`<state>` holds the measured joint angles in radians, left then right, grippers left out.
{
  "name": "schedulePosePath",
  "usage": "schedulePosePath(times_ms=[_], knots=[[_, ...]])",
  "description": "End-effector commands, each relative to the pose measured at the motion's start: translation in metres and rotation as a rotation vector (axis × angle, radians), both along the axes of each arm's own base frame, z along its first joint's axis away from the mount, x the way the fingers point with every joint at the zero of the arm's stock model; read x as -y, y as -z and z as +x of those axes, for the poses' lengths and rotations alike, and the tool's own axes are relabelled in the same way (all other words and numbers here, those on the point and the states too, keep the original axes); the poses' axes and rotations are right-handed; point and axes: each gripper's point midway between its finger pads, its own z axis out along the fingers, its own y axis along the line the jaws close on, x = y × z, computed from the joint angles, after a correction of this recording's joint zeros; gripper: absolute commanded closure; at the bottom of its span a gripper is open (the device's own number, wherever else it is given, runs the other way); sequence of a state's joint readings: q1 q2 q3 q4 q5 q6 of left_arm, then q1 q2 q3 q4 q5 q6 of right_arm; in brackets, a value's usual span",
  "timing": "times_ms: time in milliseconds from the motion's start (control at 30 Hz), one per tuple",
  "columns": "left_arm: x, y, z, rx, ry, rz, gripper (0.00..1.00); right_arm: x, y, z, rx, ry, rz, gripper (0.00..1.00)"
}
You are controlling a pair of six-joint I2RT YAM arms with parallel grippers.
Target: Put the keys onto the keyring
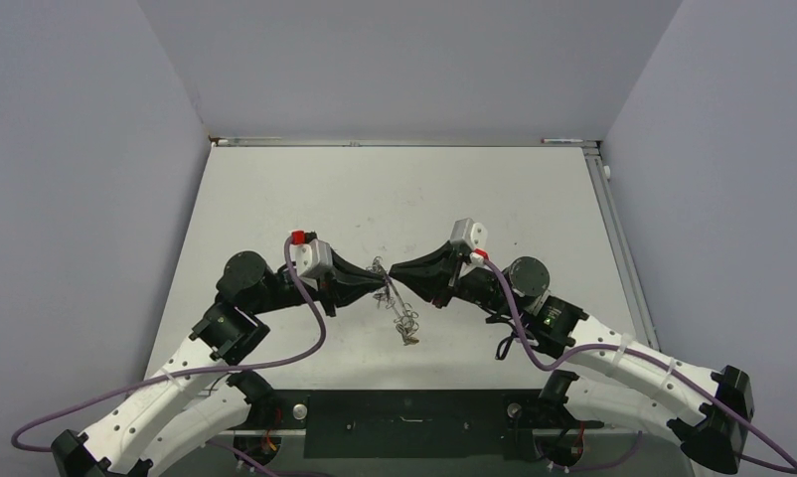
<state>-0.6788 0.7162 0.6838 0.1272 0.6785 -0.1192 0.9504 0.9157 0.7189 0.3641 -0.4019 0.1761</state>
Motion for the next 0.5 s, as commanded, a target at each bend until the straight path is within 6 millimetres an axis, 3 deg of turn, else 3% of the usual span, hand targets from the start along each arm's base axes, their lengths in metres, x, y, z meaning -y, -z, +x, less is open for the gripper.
schedulePosePath(times_ms=[0,67,133,467], knots=[[0.001,-0.016,-0.009,0.003,0.041,-0.023,0.89,0.024,-0.074,0.010,0.107,0.110,0.251,0.95],[-0.001,-0.016,-0.007,0.012,0.024,-0.017,0.69,0.020,-0.071,0.007,0.109,0.080,0.239,0.95],[-0.003,-0.018,-0.007,0.022,0.012,-0.022,0.60,0.017,-0.068,0.002,0.113,0.051,0.226,0.95],[-0.013,-0.040,-0.013,0.060,-0.020,-0.051,0.61,0.008,-0.061,-0.020,0.132,-0.084,0.199,0.95]])
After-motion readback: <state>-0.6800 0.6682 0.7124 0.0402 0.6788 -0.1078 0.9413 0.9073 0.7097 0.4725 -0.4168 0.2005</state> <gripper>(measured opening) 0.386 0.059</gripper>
